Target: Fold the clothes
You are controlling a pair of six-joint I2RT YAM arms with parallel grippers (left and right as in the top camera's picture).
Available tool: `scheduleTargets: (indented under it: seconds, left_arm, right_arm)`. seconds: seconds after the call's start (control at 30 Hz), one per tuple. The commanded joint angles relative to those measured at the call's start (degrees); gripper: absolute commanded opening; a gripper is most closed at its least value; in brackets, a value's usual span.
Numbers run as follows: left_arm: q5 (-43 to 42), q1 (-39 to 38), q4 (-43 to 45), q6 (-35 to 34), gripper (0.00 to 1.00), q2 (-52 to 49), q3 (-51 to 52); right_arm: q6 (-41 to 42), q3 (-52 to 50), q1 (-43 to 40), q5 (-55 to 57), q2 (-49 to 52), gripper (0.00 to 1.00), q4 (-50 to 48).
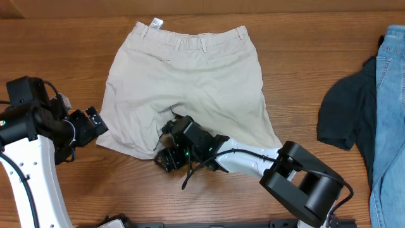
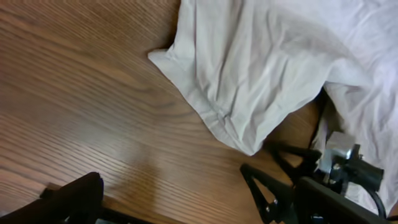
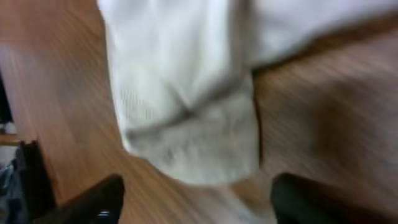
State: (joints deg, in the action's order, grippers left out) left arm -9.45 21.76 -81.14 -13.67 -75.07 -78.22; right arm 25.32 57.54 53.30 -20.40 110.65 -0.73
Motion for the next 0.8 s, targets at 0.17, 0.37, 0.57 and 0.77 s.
scheduleTargets:
  seconds: [0.17,0.37,0.57,0.77]
  left_arm:
    - [-0.63,0.20,-0.07,1.51,1.00,0.17,0.22]
    - [-0.50,0.20,-0.09,1.97,1.00,0.17,0.22]
    - [-0.55,0.17,0.63,1.95,1.00,0.17,0.22]
    - [-2.97,-0.20,0.35,2.32,1.00,0.20,0.50]
  right_arm:
    - [0.00,1.84,0.24,-2.40,3.82,0.06,-3.69]
    - [-3.02,5.31,0.39,-3.72,-6.78,0.04,15.30]
    - [-3.28,6.29,1.33,-3.65,-16.90,0.04,30.10]
    - [-3.28,6.29,1.33,-3.69,-17.07,0.52,30.03]
